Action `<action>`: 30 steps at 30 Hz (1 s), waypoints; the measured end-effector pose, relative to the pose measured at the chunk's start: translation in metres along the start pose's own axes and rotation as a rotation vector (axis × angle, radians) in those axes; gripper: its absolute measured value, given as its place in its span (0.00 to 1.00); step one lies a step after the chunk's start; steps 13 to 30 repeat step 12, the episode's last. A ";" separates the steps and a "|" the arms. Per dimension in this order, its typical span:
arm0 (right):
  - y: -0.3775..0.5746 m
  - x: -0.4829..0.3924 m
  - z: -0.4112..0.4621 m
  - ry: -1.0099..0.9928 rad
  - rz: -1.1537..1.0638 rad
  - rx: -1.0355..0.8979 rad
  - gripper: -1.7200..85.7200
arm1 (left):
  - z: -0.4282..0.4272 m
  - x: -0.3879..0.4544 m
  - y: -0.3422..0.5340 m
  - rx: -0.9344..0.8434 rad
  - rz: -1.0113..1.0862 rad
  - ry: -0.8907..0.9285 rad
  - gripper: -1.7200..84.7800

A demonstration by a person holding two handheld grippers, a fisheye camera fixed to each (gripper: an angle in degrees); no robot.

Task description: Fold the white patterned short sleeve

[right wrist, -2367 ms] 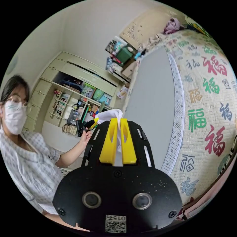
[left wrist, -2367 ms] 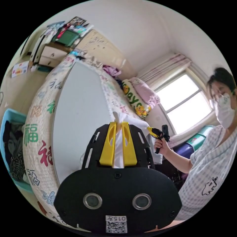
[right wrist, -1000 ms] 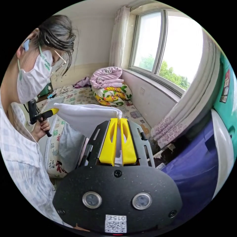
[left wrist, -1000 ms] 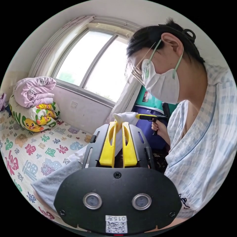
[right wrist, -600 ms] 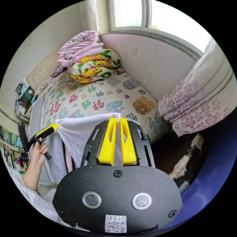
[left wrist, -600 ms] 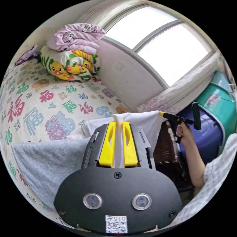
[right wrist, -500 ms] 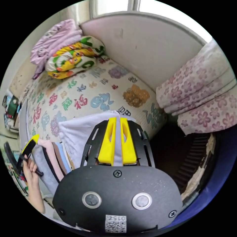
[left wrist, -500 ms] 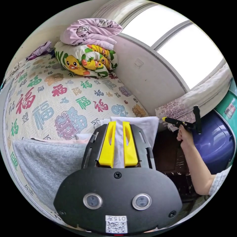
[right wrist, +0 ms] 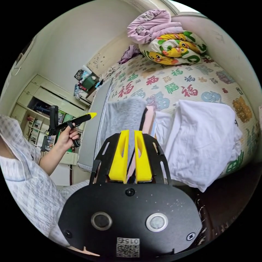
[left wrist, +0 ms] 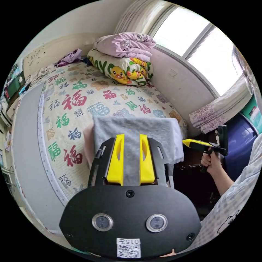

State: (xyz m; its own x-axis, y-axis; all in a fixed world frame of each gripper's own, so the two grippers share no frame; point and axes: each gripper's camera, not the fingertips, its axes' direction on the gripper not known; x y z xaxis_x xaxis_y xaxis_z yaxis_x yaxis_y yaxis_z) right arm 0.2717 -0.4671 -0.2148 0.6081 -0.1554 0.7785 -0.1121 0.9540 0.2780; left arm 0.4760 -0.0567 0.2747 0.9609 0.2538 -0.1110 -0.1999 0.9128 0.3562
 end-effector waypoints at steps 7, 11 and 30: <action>-0.059 -0.018 0.051 -0.141 -0.146 -0.004 0.11 | 0.030 -0.055 -0.008 0.095 -0.111 0.137 0.16; -0.063 -0.037 0.079 -0.132 -0.166 -0.003 0.11 | 0.068 -0.075 -0.012 0.102 -0.214 0.174 0.15; -0.063 -0.039 0.083 -0.127 -0.164 -0.004 0.11 | 0.076 -0.077 -0.010 0.099 -0.217 0.217 0.14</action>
